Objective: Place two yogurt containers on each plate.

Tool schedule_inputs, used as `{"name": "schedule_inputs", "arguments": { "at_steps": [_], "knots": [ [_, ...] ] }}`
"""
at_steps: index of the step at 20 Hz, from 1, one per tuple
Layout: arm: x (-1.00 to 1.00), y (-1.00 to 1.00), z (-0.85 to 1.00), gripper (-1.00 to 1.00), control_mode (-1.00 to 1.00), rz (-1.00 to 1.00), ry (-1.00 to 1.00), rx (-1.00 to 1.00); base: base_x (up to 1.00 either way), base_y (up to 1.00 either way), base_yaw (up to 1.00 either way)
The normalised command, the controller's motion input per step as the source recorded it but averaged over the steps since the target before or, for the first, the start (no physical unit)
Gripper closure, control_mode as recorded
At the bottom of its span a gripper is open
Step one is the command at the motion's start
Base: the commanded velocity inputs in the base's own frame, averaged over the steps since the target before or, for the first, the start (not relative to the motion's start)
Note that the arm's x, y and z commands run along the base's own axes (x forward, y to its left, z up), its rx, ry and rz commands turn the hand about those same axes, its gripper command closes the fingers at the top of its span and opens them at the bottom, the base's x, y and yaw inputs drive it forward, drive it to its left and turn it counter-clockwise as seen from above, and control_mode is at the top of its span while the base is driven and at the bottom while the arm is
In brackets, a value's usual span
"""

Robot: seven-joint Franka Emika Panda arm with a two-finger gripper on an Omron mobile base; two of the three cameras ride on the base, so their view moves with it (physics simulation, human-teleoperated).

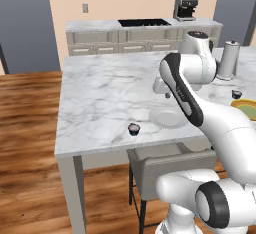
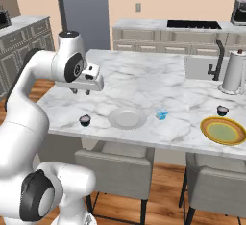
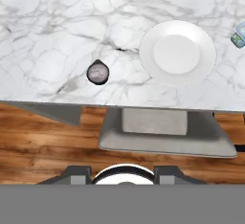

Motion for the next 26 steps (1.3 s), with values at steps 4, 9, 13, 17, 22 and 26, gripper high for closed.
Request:
{"name": "schedule_inputs", "arguments": {
  "at_steps": [4,9,13,17,22,26],
  "knots": [
    [-0.09,0.0,-0.09,-1.0,-1.0,0.0,0.0,0.0,0.0,0.0,0.0],
    [0.4,0.45,-0.62,-1.0,-1.0,-0.1,-0.01,0.08,0.0,0.0,0.0],
    [0.84,0.41,-0.61,-1.0,-1.0,-0.16,0.1,0.01,0.0,0.0,0.0],
    [0.51,0.0,-0.45,-1.0,-1.0,-0.08,0.12,-0.02,0.0,0.0,0.0],
    [0.31,0.15,-0.63,-1.0,-1.0,-0.01,0.06,0.01,0.0,0.0,0.0],
    [0.48,0.48,-0.63,-1.0,-1.0,0.0,0.0,0.0,0.0,0.0,0.0]
  ]
}}
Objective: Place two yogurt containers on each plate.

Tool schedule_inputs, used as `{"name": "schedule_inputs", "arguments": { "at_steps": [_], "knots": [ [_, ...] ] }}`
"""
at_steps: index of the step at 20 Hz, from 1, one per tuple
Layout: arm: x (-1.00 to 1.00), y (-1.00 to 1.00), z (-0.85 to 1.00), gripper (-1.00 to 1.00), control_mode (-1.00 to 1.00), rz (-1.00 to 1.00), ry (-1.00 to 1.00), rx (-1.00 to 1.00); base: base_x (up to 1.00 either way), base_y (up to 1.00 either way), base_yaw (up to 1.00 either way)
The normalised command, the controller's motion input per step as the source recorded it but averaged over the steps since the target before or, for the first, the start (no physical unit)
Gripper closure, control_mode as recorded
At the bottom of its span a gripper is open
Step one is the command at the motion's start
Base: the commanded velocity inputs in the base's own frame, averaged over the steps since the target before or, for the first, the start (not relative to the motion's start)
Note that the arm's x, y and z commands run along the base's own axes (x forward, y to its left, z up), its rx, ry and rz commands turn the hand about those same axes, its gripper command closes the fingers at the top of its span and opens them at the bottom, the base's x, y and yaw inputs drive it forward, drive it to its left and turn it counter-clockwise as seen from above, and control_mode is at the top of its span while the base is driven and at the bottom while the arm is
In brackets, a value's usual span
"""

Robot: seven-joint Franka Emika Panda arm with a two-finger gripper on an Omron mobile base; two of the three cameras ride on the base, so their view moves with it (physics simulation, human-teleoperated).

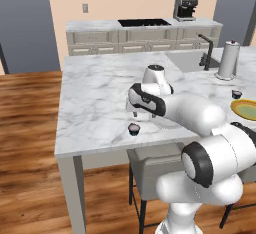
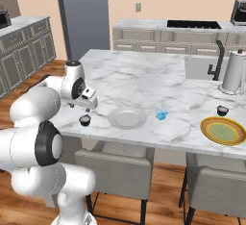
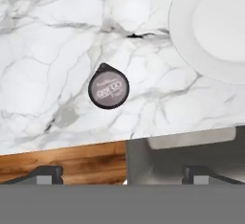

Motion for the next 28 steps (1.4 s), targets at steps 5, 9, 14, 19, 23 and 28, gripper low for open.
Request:
{"name": "schedule_inputs", "arguments": {
  "at_steps": [5,9,14,19,23,28],
  "knots": [
    [0.16,0.16,-0.58,-1.0,-1.0,0.0,0.1,0.0,0.0,0.0,0.0],
    [0.28,0.09,-0.71,-1.0,-1.0,0.0,0.05,0.0,0.0,0.0,0.0],
    [0.42,0.03,-0.37,-1.0,-1.0,0.0,0.0,-0.05,0.0,0.0,0.0],
    [0.44,0.07,-0.42,-1.0,-1.0,0.0,0.0,-0.07,0.0,0.0,0.0],
    [0.42,0.13,-0.3,-1.0,-1.0,0.0,-0.02,0.0,0.0,0.0,0.0],
    [0.01,0.0,-0.59,-1.0,-1.0,0.0,0.0,-0.02,0.0,0.0,0.0]
  ]
}}
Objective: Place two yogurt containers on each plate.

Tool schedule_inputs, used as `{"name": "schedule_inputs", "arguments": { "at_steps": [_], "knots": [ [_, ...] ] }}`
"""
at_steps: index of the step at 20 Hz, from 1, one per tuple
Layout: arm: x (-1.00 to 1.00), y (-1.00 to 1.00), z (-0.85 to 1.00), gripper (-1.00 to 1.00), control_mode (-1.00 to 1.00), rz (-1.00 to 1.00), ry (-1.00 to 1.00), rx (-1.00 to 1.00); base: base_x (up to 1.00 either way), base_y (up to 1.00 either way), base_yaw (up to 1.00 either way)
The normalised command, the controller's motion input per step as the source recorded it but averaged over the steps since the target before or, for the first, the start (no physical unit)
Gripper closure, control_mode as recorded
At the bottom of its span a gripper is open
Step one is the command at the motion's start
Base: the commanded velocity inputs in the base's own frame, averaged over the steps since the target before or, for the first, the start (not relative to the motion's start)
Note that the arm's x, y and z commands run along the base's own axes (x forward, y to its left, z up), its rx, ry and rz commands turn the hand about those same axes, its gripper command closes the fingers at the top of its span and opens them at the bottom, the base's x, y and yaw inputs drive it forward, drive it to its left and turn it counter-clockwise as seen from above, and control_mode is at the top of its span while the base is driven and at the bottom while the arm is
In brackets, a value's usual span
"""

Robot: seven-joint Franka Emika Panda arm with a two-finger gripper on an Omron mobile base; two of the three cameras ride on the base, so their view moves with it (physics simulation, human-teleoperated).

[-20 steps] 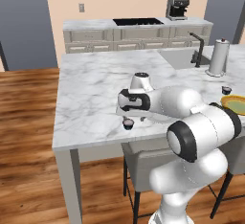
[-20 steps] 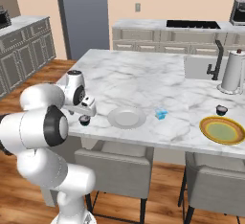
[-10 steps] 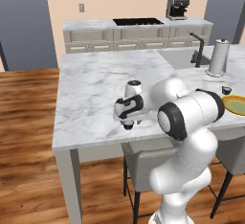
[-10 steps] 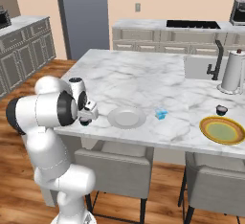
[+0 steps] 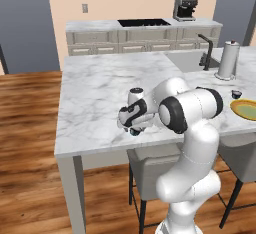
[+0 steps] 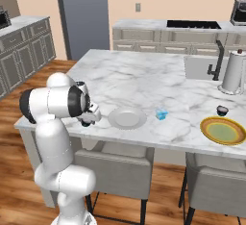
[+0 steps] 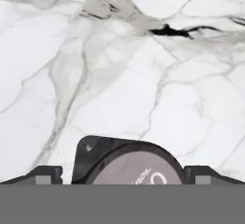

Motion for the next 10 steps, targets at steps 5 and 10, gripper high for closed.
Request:
{"name": "schedule_inputs", "arguments": {
  "at_steps": [5,10],
  "knots": [
    [0.0,0.0,-0.03,1.0,-1.0,0.0,-0.01,0.0,0.0,0.0,0.0],
    [-0.29,-0.21,0.57,1.0,-1.0,-0.04,-0.11,0.0,0.0,0.0,0.0]
  ]
}}
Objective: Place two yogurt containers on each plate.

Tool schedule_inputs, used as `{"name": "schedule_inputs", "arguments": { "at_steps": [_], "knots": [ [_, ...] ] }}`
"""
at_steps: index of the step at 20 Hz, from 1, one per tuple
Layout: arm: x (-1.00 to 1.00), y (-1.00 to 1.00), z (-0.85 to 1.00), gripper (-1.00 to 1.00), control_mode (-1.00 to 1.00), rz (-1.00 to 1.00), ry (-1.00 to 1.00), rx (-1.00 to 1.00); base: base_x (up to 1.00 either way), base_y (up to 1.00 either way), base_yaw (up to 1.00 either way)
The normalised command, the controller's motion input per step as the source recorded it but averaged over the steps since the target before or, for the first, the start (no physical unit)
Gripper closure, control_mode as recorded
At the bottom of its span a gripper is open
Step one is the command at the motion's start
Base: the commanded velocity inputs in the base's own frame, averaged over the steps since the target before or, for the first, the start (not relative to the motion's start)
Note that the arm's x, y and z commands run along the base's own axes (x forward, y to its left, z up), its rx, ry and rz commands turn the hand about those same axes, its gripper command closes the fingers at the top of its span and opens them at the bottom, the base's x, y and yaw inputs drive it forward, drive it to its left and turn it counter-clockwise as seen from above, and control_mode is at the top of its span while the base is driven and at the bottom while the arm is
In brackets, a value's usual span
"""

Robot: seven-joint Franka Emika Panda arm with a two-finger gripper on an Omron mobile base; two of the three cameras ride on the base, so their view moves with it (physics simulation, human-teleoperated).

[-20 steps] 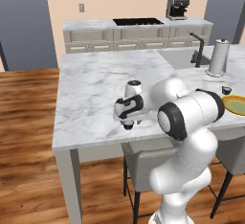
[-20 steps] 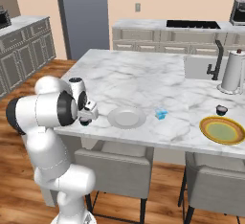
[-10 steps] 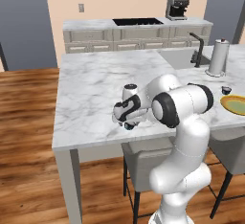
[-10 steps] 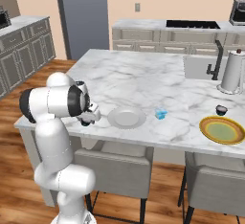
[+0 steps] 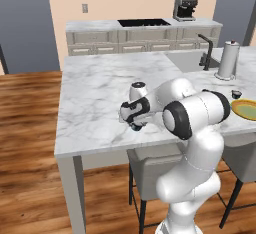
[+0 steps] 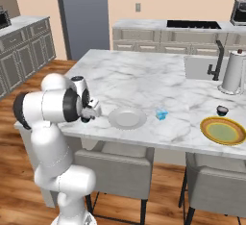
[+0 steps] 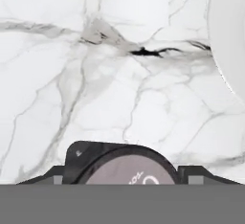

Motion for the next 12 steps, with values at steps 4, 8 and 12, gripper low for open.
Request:
{"name": "schedule_inputs", "arguments": {
  "at_steps": [4,8,12],
  "knots": [
    [-0.5,-0.74,0.85,1.0,-1.0,-0.09,-0.04,-0.19,0.0,0.0,0.0],
    [-0.2,-0.89,0.54,1.0,-1.0,-0.14,0.0,-0.35,0.0,0.0,0.0],
    [0.22,-1.0,0.26,1.0,-1.0,-0.2,0.07,-0.28,0.0,0.0,0.0]
  ]
}}
